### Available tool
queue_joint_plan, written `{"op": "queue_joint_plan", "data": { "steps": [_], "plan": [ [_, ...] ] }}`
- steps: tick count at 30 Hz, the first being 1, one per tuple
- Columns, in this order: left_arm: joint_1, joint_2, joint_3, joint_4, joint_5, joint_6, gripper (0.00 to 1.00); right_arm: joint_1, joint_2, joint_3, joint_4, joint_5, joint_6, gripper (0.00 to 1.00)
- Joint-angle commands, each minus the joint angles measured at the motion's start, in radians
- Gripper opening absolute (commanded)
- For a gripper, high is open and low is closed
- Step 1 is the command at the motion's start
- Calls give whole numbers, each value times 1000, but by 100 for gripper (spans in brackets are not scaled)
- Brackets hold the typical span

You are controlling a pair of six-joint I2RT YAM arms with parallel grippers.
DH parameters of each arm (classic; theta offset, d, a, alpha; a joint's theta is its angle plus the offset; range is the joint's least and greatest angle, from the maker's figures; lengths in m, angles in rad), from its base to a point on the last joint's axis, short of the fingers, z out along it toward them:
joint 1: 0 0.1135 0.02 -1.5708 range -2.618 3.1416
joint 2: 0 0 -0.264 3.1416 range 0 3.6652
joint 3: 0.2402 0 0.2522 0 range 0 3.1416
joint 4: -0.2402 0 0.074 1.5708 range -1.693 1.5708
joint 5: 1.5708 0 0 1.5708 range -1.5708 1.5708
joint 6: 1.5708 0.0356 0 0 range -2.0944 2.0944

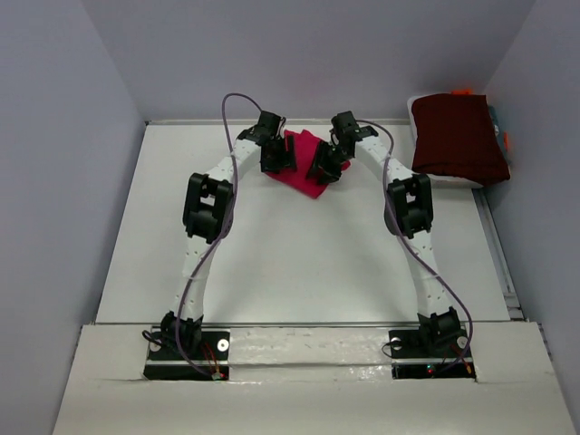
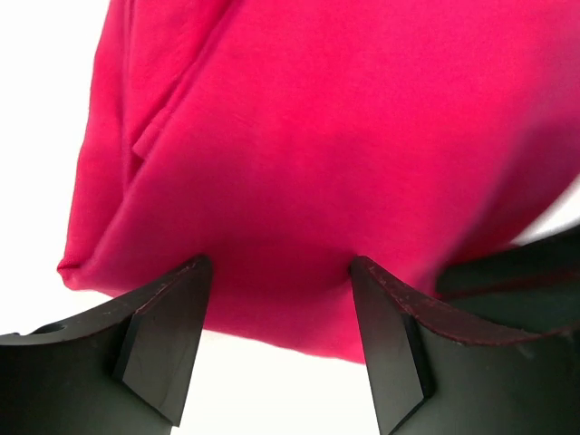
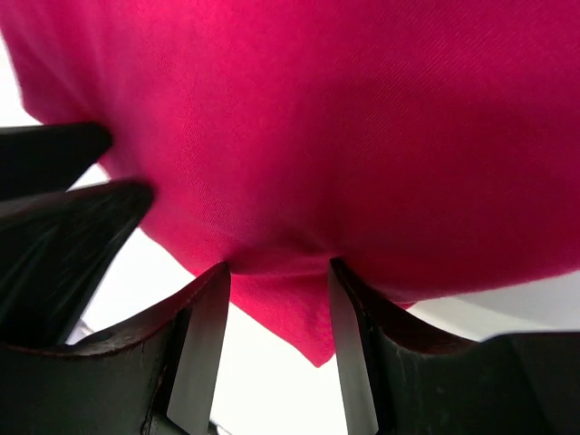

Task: Fold and stack the t-shirts
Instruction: Fold the long partially folded tshirt into a neat square

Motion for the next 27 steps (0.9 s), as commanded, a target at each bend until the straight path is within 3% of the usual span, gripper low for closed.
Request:
{"op": "queue_joint_plan", "data": {
  "steps": [1, 9, 17, 27],
  "plan": [
    [-3, 36, 51, -108, -113, 0, 75, -1, 19, -50, 12, -21, -10, 54],
    [-3, 57, 48, -277, -296, -37, 75, 8, 13, -50, -50, -27, -35, 55],
    [-36, -28, -24, -395, -335, -64, 74, 52, -63, -157, -139, -9, -93, 56],
    [-113, -324, -433, -367, -238, -115, 74, 106, -309, -494, -120, -33, -132, 57]
  ]
}}
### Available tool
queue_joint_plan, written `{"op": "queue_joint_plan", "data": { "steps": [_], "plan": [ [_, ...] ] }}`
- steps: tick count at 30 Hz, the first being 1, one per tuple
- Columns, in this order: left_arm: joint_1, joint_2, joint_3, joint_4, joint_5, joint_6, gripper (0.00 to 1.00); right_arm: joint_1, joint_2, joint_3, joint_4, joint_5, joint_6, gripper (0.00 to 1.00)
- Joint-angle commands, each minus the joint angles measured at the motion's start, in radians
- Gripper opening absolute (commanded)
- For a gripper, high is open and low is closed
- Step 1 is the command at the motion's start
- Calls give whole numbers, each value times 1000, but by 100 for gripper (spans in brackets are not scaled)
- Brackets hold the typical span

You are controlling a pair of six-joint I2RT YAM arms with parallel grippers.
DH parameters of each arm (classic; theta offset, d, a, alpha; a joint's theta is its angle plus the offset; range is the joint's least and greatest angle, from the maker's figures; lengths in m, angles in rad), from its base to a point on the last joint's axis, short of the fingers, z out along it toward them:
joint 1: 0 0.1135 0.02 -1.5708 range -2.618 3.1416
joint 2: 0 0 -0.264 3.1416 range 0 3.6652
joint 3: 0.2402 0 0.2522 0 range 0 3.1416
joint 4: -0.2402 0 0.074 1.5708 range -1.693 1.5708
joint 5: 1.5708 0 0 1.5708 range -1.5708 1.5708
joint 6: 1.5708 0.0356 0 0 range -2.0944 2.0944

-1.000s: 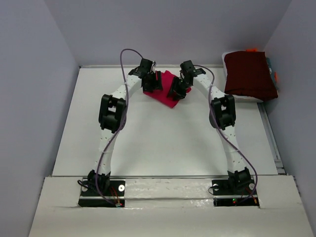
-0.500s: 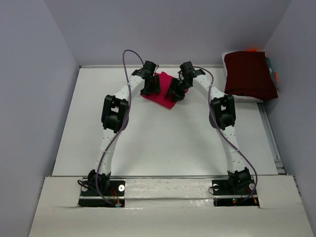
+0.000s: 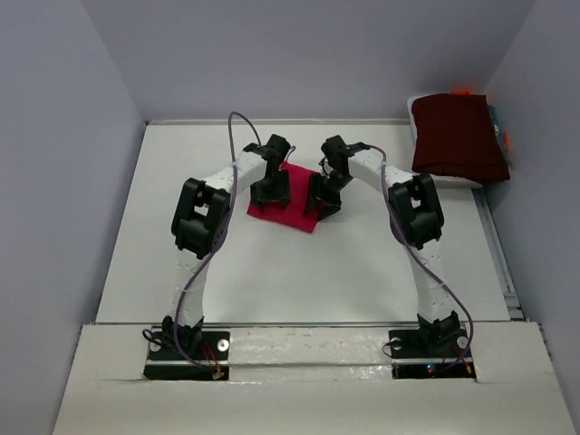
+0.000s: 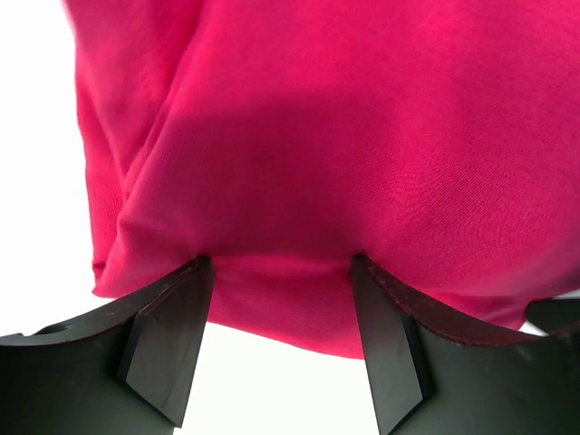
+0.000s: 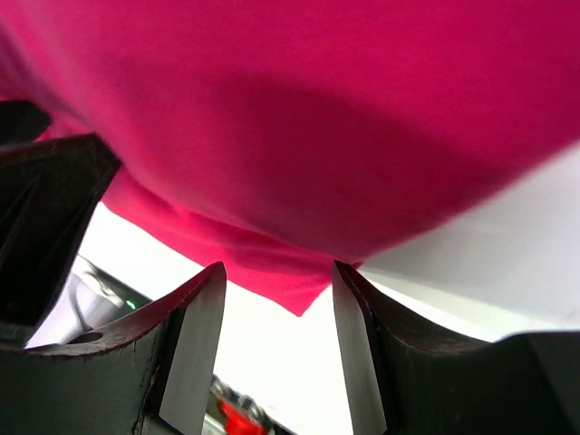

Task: Fold and stack the t-shirts
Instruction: Fold the long partially folded tshirt into a neat square, then put the neatly folded tshirt into the corner of the board with the left arm

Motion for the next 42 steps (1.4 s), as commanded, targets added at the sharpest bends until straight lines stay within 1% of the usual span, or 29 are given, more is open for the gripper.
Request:
{"op": "queue_joint_plan", "data": {
  "steps": [1, 2, 3, 7, 9, 10, 13, 16, 18, 22, 23, 24, 25, 28, 31, 37, 40, 42],
  "plan": [
    [-29, -166, -142, -108, 28, -29, 74, 29, -126, -113, -81, 20, -53, 57],
    [-45, -197, -194, -108, 31, -41, 74, 39, -147, -153, -83, 18, -57, 57],
    [-60, -221, -219, -110, 72, -47, 74, 48, -167, -173, -83, 18, -57, 57],
    [-94, -373, -335, -123, 110, -79, 74, 68, -270, -281, -87, 11, -56, 57],
    [-103, -422, -401, -127, 128, -99, 74, 79, -333, -343, -86, 6, -51, 57],
    [-103, -466, -421, -128, 134, -107, 74, 93, -353, -362, -83, 6, -50, 57],
    [-112, -525, -477, -133, 143, -121, 74, 114, -411, -405, -89, 23, -43, 57],
    [-112, -591, -490, -134, 102, -127, 76, 114, -439, -404, -95, 35, -37, 57],
    [-112, -602, -487, -142, 56, -131, 77, 114, -445, -390, -80, 26, -20, 57],
    [-36, -607, -500, -102, 88, -124, 80, 124, -438, -364, -38, 5, 10, 57],
    [15, -605, -501, -90, 100, -119, 80, 124, -430, -356, -35, 9, 16, 57],
    [15, -603, -500, -81, 111, -112, 80, 124, -425, -347, -30, 12, 19, 57],
    [67, -594, -497, -61, 122, -104, 80, 124, -413, -333, -18, 17, 23, 57],
    [151, -545, -455, -48, 111, -64, 80, 124, -385, -309, 26, 6, 44, 57],
    [207, -507, -423, -13, 120, -41, 81, 124, -330, -254, 60, 9, 55, 57],
    [239, -413, -376, 64, 217, 11, 82, 124, -206, -109, 89, 24, 61, 56],
    [248, -381, -357, 93, 249, 36, 83, 124, -171, -74, 100, 49, 59, 56],
    [260, -350, -359, 146, 318, 57, 83, 124, -137, -46, 121, 61, 58, 56]
  ]
}}
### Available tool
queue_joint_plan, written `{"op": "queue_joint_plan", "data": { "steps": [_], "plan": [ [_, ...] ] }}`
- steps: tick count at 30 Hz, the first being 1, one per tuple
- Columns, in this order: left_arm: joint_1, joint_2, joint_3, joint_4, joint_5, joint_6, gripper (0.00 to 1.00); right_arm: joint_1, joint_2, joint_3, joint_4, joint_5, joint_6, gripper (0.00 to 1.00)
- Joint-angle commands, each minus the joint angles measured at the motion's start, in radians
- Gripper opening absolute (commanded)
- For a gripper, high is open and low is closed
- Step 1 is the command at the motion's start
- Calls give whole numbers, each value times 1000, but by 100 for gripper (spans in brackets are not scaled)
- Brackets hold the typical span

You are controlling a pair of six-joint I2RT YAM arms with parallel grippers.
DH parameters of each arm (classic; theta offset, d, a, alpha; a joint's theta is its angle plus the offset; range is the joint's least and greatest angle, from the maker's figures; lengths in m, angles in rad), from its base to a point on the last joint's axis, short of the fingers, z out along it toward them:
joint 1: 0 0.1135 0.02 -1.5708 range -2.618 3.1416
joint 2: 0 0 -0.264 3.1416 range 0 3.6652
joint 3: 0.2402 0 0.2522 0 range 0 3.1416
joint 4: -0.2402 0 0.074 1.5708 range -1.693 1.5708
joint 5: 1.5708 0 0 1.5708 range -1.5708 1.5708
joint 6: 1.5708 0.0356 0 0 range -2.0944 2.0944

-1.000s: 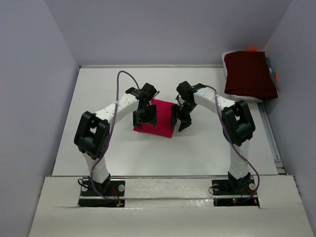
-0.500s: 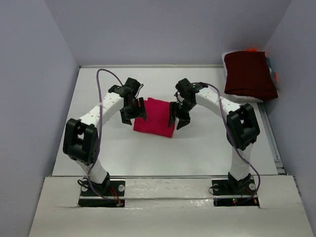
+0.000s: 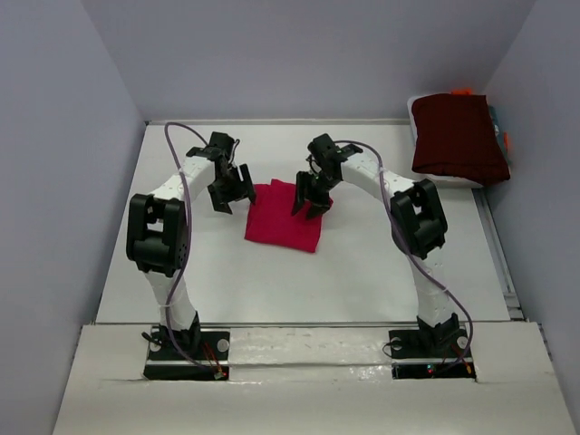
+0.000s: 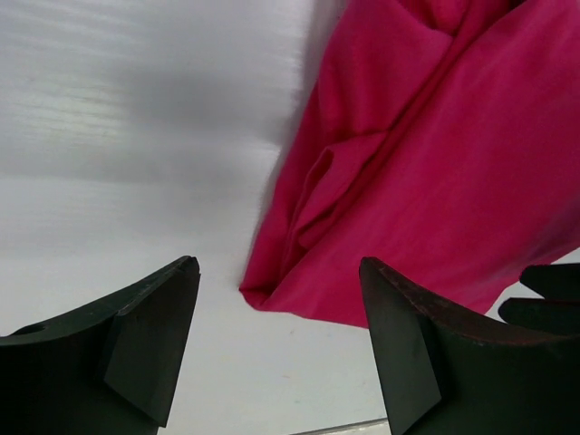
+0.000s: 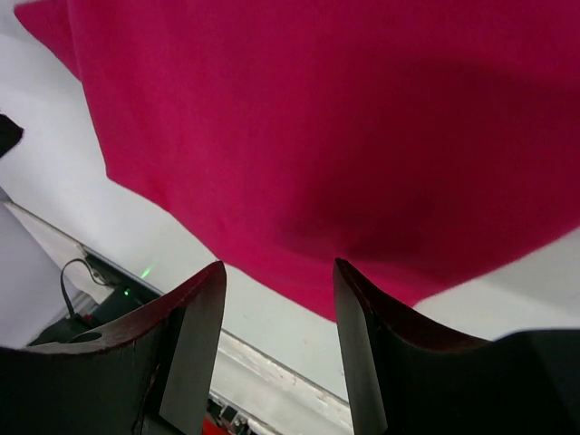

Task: Fold and stack the t-shirts
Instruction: Put the neatly folded tshirt into the corner of the board with the left arm

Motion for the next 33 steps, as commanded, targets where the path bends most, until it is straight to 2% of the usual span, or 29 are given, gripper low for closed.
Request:
{"op": "queue_joint_plan", "data": {
  "steps": [1, 5, 15, 28, 31, 33],
  "plan": [
    [31, 41, 37, 93, 130, 65, 83, 8, 57, 92, 54, 32, 4, 56],
    [54, 70, 27, 141, 199, 89, 83, 8, 115, 164, 21, 50, -9, 56],
    [131, 124, -33, 184, 268, 134, 87, 8, 140, 161, 21, 60, -23, 56],
    [171, 185, -168, 328, 595, 122, 89, 8, 164, 156, 35, 27, -22, 56],
    [182, 185, -190, 326, 601, 119, 89, 8, 168, 153, 37, 23, -22, 56],
    [192, 178, -199, 294, 530, 116, 89, 8, 168, 147, 40, 23, -23, 56]
  ]
}}
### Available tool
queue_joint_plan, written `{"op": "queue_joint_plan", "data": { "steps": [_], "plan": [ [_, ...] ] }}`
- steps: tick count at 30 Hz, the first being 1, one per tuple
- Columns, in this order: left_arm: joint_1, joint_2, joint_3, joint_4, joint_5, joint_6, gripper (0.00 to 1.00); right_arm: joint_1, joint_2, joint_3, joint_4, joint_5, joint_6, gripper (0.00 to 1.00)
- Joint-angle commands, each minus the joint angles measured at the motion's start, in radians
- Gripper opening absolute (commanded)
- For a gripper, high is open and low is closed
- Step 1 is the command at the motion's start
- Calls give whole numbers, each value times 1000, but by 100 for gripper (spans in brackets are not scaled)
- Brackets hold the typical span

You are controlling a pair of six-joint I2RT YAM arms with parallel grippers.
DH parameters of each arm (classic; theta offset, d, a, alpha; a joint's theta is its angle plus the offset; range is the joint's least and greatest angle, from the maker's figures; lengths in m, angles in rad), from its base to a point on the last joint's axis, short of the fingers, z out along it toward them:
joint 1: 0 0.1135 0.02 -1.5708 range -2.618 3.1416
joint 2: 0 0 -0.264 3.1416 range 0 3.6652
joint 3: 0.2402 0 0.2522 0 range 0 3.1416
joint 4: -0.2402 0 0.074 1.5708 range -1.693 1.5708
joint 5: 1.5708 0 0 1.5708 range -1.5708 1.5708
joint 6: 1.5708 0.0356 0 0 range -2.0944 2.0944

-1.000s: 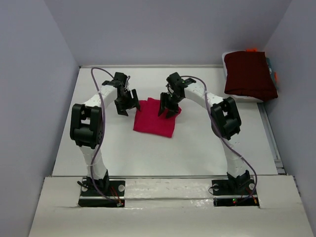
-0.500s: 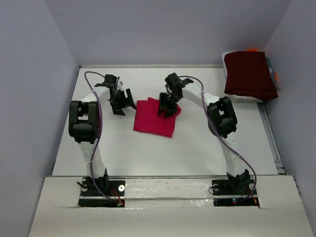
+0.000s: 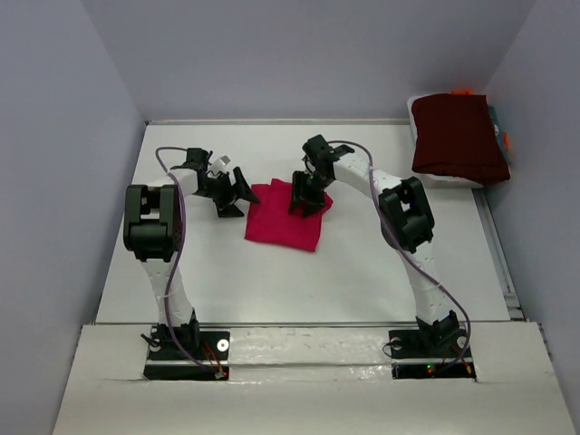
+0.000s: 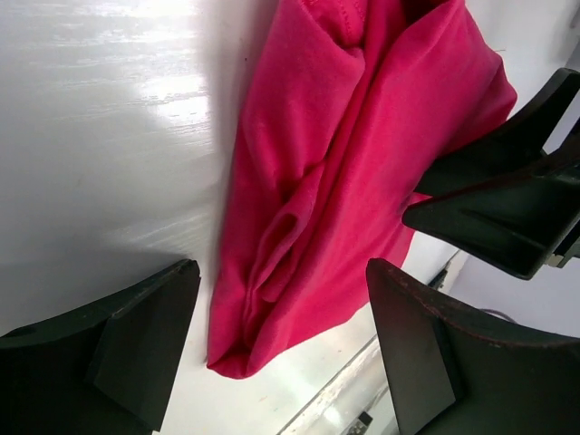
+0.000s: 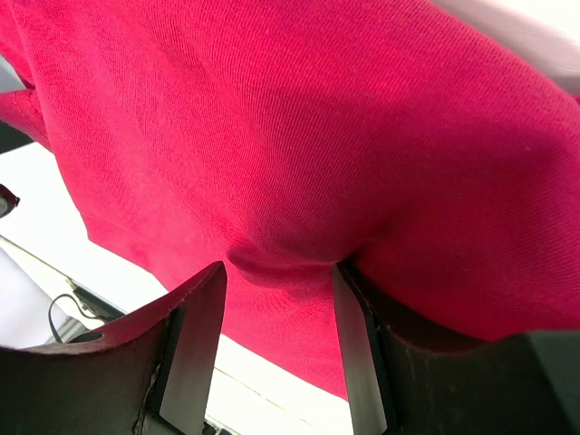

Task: Fold and stack the t-shirts
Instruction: Put the neatly folded tshirt into the corner of the board with the left arm

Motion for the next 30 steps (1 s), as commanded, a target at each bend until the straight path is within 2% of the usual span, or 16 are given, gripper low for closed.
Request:
{"op": "queue_joint_plan", "data": {
  "steps": [1, 4, 7, 9, 16, 19, 25, 30],
  "plan": [
    [24, 34, -57, -61, -92, 19, 89, 8, 23, 18, 26, -6, -18, 56],
    [33, 19, -71, -78, -143, 21, 89, 8, 21, 18, 29, -10, -18, 56],
    [33, 31, -68, -131, -264, 36, 89, 8, 21, 17, 37, -15, -17, 57],
    [33, 51, -74, -136, -273, 42, 89, 8, 21, 15, 39, -18, -17, 56],
    [4, 92, -76, -115, -220, 42, 89, -1, 17, 3, 52, -27, -12, 57],
    [-16, 118, -79, -103, -154, 39, 89, -1, 17, 3, 52, -30, -12, 57],
    [-118, 167, -77, -49, -30, 11, 90, -1, 23, 9, 59, -41, -8, 57],
    [-175, 198, -57, -24, 15, -15, 90, -1, 24, 12, 57, -44, -8, 57]
  ]
}}
